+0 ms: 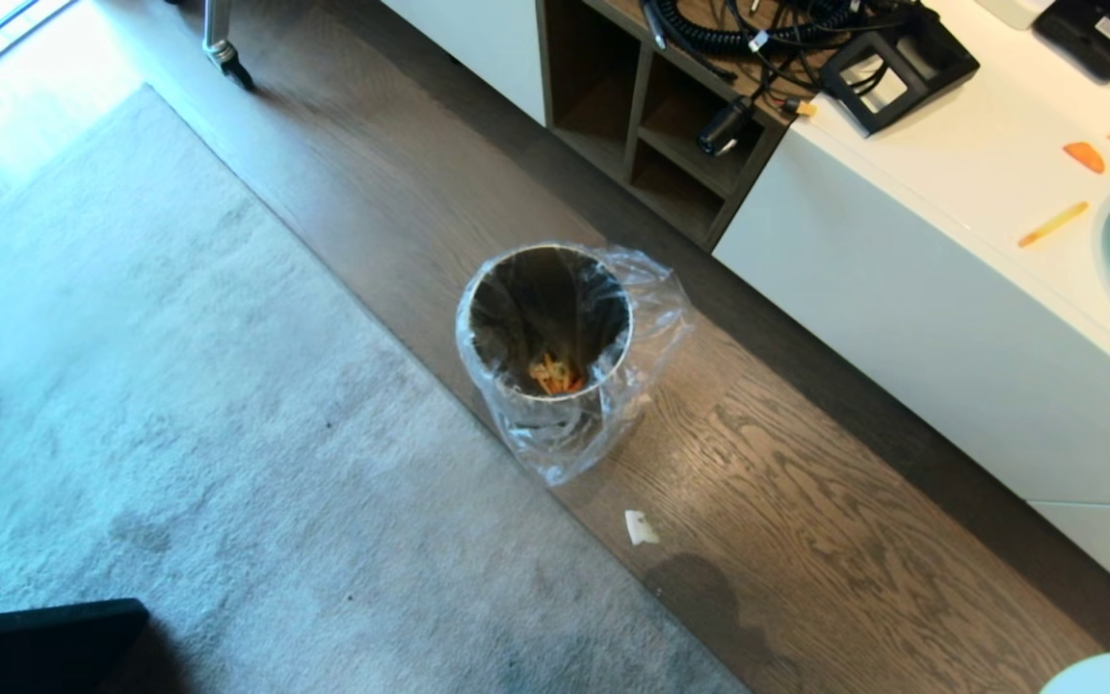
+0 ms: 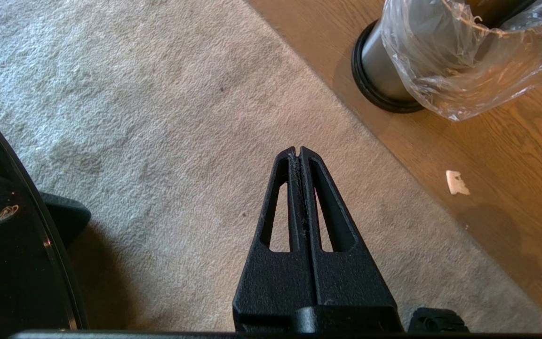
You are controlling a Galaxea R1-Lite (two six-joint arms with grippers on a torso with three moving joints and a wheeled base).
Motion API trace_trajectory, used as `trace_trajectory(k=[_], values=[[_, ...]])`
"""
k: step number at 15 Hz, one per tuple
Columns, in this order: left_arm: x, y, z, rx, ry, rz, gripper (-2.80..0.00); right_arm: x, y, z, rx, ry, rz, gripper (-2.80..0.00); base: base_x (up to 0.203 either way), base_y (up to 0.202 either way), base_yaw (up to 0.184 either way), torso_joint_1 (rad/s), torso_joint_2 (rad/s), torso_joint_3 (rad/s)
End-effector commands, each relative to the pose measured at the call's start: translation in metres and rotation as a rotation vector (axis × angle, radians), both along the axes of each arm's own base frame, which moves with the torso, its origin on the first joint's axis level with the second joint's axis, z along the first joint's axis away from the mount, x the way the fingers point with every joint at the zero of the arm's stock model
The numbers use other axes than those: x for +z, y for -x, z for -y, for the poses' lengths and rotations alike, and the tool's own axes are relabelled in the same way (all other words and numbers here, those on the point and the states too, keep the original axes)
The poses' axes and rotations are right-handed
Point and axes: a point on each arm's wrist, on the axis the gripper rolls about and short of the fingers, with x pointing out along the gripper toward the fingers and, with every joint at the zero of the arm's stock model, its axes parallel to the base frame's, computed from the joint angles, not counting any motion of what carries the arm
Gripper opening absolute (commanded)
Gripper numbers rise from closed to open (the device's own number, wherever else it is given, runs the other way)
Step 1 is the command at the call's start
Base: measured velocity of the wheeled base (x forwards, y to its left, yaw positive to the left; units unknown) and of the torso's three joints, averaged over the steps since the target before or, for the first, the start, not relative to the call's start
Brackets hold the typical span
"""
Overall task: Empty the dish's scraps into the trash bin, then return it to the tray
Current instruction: Put the bowl back to the table
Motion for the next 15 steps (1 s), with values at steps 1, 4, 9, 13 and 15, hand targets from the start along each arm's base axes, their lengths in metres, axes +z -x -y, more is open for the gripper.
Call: trace_trajectory(k=[1,4,9,13,15], values=[[0.0001,0.0,0.0,0.0,0.001,0.001,-2.8,0.0001,-0.0001,0.0,0.0,0.0,-0.001,-2.8,0.0,0.0,0.0,0.0,0.0,0.0],[0.0001,0.0,0.0,0.0,0.001,0.001,-2.8,0.0001,-0.0001,0.0,0.0,0.0,-0.001,-2.8,0.0,0.0,0.0,0.0,0.0,0.0],[0.0001,0.0,0.0,0.0,0.002,0.001,-2.8,0.0001,-0.0001,0.0,0.001,0.0,-0.001,-2.8,0.0,0.0,0.0,0.0,0.0,0.0],[0.0001,0.0,0.0,0.0,0.002,0.001,-2.8,0.0001,-0.0001,0.0,0.0,0.0,-0.001,-2.8,0.0,0.0,0.0,0.002,0.0,0.104],[0.0001,0.0,0.0,0.0,0.002,0.001,-2.8,0.0001,-0.0001,0.0,0.0,0.0,-0.001,-2.8,0.0,0.0,0.0,0.005,0.0,0.186]])
